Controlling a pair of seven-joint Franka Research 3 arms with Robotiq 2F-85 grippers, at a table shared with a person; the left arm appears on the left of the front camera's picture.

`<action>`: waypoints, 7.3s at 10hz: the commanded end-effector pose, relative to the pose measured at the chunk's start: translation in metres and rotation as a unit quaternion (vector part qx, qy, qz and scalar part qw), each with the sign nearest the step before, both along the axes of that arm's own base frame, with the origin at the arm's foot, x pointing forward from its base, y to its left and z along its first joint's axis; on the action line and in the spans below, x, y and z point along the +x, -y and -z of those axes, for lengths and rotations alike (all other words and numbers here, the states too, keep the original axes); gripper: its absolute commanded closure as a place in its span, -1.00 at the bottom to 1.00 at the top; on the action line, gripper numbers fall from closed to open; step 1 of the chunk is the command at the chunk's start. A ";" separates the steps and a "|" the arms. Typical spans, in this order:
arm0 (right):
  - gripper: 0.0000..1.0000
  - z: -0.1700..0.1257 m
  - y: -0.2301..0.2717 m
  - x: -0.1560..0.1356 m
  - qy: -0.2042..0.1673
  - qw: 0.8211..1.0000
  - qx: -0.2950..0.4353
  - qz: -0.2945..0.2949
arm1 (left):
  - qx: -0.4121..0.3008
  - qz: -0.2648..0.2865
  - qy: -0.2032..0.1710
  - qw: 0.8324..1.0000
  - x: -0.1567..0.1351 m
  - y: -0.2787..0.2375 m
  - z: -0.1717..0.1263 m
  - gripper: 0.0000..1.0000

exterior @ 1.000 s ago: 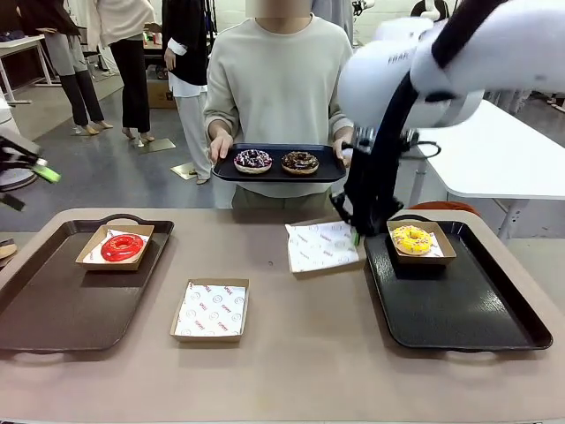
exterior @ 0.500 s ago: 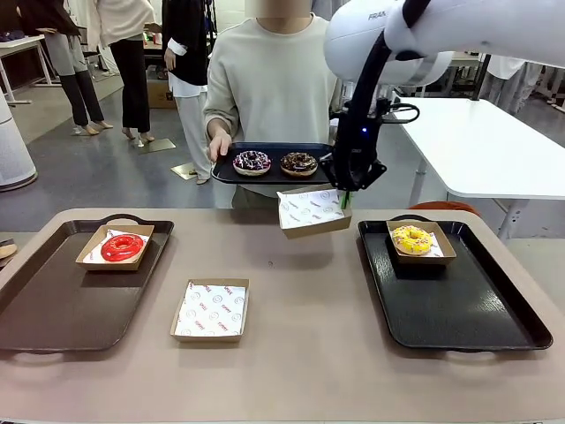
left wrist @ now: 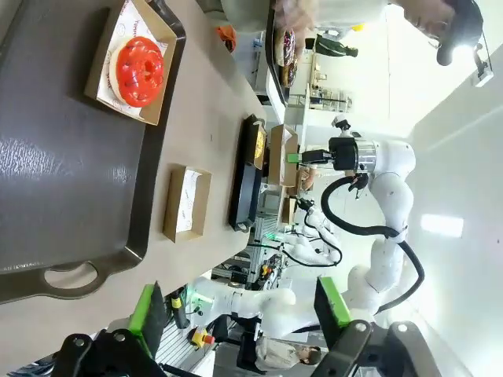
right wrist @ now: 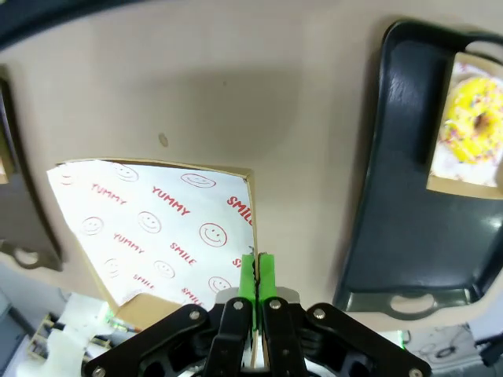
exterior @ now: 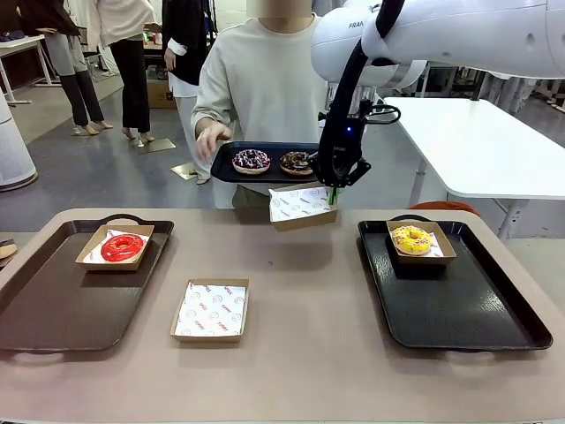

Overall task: Individually package the donuts and arrange them on the tray.
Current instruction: Place the picked Paper togo box on the Handle tray while simultaneously picking up another Paper togo box from the table with the other hand.

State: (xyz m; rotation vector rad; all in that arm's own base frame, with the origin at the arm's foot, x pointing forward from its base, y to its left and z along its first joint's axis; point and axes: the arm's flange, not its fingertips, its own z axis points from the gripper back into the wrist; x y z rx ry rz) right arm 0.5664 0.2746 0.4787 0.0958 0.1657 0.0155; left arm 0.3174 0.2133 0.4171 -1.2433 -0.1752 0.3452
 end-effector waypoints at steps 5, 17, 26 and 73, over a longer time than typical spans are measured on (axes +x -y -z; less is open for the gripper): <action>1.00 0.006 -0.003 0.028 0.002 0.999 -0.028 0.041 | 0.006 -0.007 0.005 1.000 0.002 0.004 0.004 -1.00; 1.00 0.005 0.003 0.018 0.000 1.000 -0.003 0.029 | 0.005 0.003 -0.005 1.000 0.003 0.004 0.002 -1.00; 1.00 0.005 0.003 0.018 0.000 1.000 -0.003 0.029 | 0.005 0.003 -0.005 1.000 0.003 0.004 0.002 -1.00; 0.97 0.056 0.251 -0.124 0.012 0.999 -0.008 0.044 | 0.558 0.181 -0.077 0.806 0.068 0.439 0.083 -1.00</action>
